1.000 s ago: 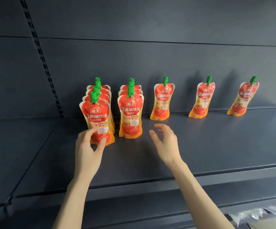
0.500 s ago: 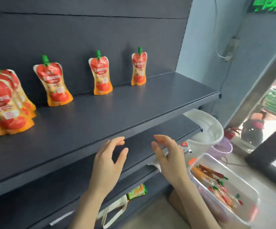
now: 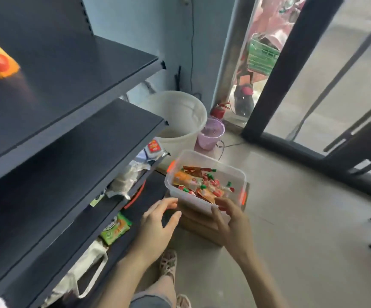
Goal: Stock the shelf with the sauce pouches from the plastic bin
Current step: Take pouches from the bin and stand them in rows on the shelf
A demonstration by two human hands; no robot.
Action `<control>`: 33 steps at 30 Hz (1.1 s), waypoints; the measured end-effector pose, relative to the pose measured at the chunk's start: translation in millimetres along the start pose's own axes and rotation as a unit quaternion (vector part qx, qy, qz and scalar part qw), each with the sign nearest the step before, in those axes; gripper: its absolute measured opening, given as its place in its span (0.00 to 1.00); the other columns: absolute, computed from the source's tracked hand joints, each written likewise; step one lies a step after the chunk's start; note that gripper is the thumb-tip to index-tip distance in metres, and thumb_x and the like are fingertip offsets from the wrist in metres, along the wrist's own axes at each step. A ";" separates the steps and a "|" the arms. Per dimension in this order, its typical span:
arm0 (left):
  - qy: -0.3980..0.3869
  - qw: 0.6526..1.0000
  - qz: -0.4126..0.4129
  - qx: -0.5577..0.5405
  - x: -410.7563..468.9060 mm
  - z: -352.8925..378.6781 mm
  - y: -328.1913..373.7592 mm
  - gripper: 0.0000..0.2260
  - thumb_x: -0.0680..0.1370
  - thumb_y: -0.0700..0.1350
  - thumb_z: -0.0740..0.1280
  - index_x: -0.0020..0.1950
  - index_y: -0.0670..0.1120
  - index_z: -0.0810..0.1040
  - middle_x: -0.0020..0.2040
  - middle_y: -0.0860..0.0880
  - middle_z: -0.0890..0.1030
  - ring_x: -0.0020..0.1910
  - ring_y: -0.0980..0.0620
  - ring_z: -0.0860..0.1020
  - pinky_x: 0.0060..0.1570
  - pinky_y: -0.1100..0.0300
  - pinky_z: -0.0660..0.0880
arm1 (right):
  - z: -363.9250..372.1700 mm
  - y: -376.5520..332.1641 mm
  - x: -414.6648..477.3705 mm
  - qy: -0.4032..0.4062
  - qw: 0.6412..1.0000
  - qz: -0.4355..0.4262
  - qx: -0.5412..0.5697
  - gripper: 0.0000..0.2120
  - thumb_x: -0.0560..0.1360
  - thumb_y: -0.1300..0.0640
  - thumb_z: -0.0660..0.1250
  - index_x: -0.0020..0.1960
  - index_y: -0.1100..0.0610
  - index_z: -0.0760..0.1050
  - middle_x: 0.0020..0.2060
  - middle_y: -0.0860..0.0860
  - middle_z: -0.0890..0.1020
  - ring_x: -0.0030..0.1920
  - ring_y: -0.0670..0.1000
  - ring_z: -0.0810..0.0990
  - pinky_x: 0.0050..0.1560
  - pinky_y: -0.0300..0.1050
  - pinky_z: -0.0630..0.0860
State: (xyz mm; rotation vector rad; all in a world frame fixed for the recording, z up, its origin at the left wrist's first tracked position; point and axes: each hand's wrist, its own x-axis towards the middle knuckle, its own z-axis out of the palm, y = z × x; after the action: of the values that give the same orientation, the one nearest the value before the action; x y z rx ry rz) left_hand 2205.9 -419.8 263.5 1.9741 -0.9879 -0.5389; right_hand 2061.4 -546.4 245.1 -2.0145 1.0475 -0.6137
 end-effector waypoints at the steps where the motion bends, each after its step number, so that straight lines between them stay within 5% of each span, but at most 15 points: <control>1: -0.016 1.000 -0.007 -0.003 12.0 8.3 -0.5 0.11 0.76 0.43 0.67 0.57 0.52 0.77 0.51 0.55 0.79 0.53 0.60 0.76 0.52 0.73 0.68 | -2.9 8.9 7.3 0.004 1.000 0.017 0.003 0.08 0.77 0.56 0.66 0.55 0.51 0.79 0.49 0.43 0.81 0.47 0.41 0.77 0.45 0.21 0.68; 4: -0.056 0.998 -0.024 -0.008 54.1 34.3 -5.6 0.11 0.77 0.44 0.67 0.58 0.54 0.76 0.52 0.56 0.79 0.54 0.62 0.75 0.52 0.74 0.68 | -6.8 36.1 38.1 0.001 0.999 0.053 0.007 0.08 0.77 0.55 0.66 0.56 0.49 0.77 0.50 0.42 0.80 0.49 0.42 0.77 0.46 0.24 0.70; 9: -0.114 0.992 -0.053 -0.005 136.8 73.7 -25.3 0.11 0.77 0.46 0.66 0.57 0.59 0.73 0.50 0.61 0.77 0.53 0.65 0.74 0.45 0.80 0.66 | 4.4 76.8 109.2 -0.003 0.990 0.139 0.029 0.11 0.78 0.53 0.64 0.58 0.53 0.77 0.51 0.48 0.82 0.52 0.47 0.79 0.52 0.46 0.78; 14: -0.154 0.981 -0.121 -0.008 215.0 114.0 -57.2 0.11 0.78 0.46 0.65 0.60 0.52 0.75 0.53 0.56 0.79 0.53 0.60 0.75 0.50 0.69 0.70 | 26.2 119.6 180.2 -0.029 0.976 0.213 0.026 0.10 0.78 0.54 0.65 0.56 0.56 0.78 0.49 0.49 0.83 0.49 0.49 0.81 0.50 0.45 0.78; 19: -0.205 0.965 -0.165 0.010 283.4 158.6 -101.9 0.09 0.79 0.45 0.63 0.59 0.51 0.74 0.52 0.53 0.79 0.51 0.59 0.75 0.43 0.75 0.68 | 57.1 169.2 231.1 -0.051 0.959 0.278 0.021 0.10 0.78 0.54 0.64 0.56 0.56 0.78 0.49 0.49 0.83 0.49 0.48 0.80 0.52 0.47 0.78; 25: -0.227 0.950 -0.210 0.039 340.9 204.5 -160.9 0.09 0.79 0.44 0.63 0.59 0.48 0.75 0.53 0.49 0.79 0.53 0.52 0.77 0.54 0.56 0.75 | 103.2 232.5 265.1 -0.097 0.930 0.355 0.017 0.10 0.78 0.55 0.63 0.55 0.57 0.78 0.49 0.50 0.83 0.49 0.49 0.80 0.48 0.40 0.75; 28: -0.233 0.945 -0.220 0.064 359.6 227.4 -192.3 0.11 0.79 0.44 0.63 0.61 0.46 0.75 0.57 0.48 0.78 0.55 0.51 0.75 0.54 0.57 0.73 | 125.9 266.0 277.6 -0.117 0.921 0.372 0.005 0.09 0.78 0.55 0.63 0.54 0.57 0.78 0.48 0.50 0.83 0.48 0.47 0.78 0.41 0.31 0.69; 33: -0.251 0.937 -0.218 0.105 379.2 264.2 -244.8 0.17 0.77 0.46 0.66 0.65 0.46 0.72 0.64 0.47 0.73 0.63 0.49 0.71 0.62 0.52 0.70 | 162.0 322.8 295.3 -0.159 0.913 0.375 -0.011 0.13 0.78 0.53 0.63 0.59 0.58 0.77 0.55 0.53 0.82 0.55 0.51 0.79 0.51 0.41 0.70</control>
State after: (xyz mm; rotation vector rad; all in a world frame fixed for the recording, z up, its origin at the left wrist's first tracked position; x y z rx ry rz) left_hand 2362.6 -772.9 -89.2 2.3188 -0.9287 -1.2818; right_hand 2185.5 -844.8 -91.4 -1.4771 1.4843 0.1309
